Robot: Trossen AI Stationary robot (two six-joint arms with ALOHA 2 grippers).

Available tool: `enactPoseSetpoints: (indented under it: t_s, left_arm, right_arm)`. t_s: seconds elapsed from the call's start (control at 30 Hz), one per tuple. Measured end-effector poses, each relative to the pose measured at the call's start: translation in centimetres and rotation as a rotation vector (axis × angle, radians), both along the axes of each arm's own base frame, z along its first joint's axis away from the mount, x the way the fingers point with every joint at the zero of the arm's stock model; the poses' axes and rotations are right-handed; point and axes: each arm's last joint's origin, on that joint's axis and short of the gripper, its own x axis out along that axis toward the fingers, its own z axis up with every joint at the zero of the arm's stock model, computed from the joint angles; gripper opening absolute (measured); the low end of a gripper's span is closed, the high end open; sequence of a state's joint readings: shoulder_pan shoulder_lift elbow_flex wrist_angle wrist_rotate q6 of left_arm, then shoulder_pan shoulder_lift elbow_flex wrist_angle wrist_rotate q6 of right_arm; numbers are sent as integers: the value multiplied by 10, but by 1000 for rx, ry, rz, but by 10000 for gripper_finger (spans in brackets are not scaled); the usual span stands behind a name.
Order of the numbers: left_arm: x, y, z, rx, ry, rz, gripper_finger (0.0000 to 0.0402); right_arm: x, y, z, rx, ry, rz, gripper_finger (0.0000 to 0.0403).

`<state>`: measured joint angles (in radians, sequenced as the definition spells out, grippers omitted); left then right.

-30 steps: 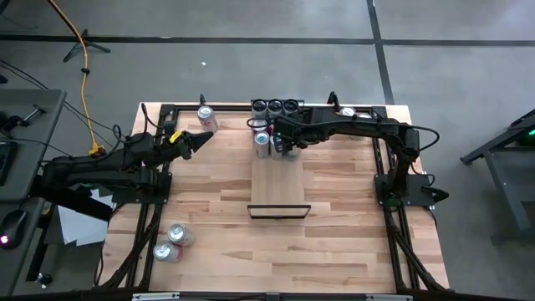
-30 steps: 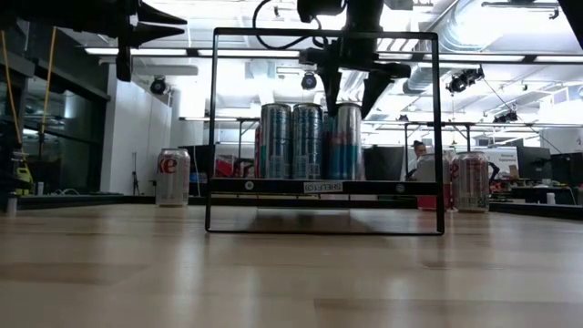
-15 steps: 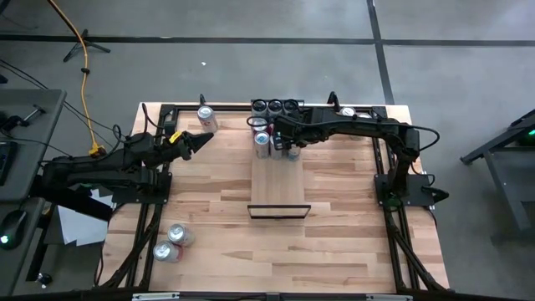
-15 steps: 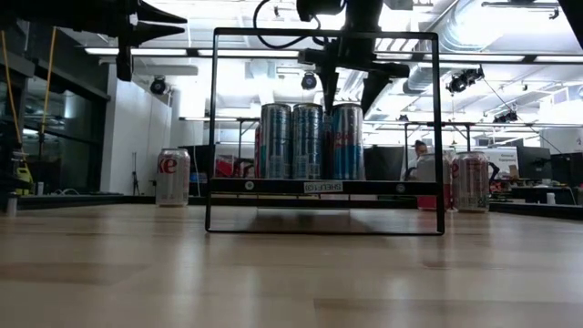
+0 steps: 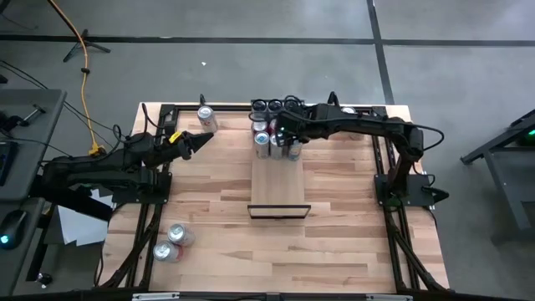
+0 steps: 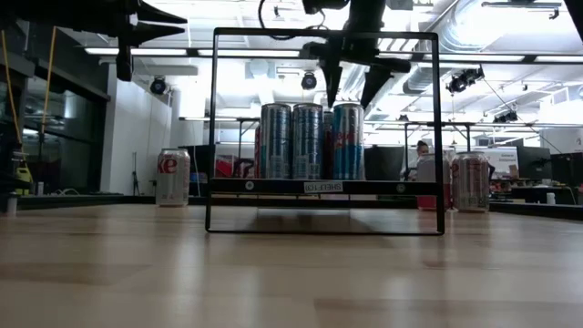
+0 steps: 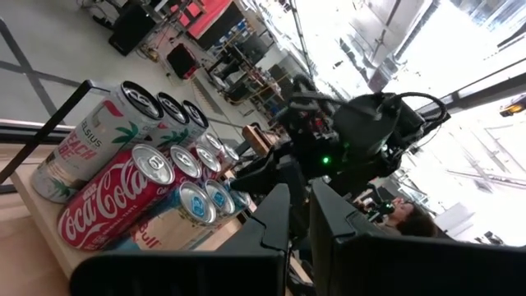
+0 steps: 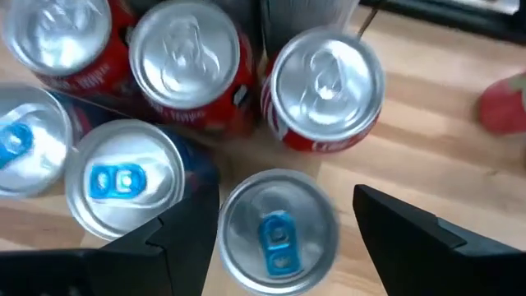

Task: Place canned beverage on shelf
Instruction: Put the blue soda can on the shelf aligned with the other blue soda can

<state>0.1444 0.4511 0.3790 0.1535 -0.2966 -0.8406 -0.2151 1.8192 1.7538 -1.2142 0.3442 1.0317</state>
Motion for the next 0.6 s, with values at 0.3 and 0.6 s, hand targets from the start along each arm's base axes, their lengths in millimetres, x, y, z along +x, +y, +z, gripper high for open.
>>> enactPoseSetpoints:
  t_s: [0.3, 0.6]
  left_arm:
    - [0, 0, 0, -14, -7, 0, 0]
    - [0, 0, 0, -20, -9, 3, 0]
  right_arm:
    - [-26, -3, 37, -98, 0, 253, 266]
    - [-34, -2, 49, -234, 124, 564, 266]
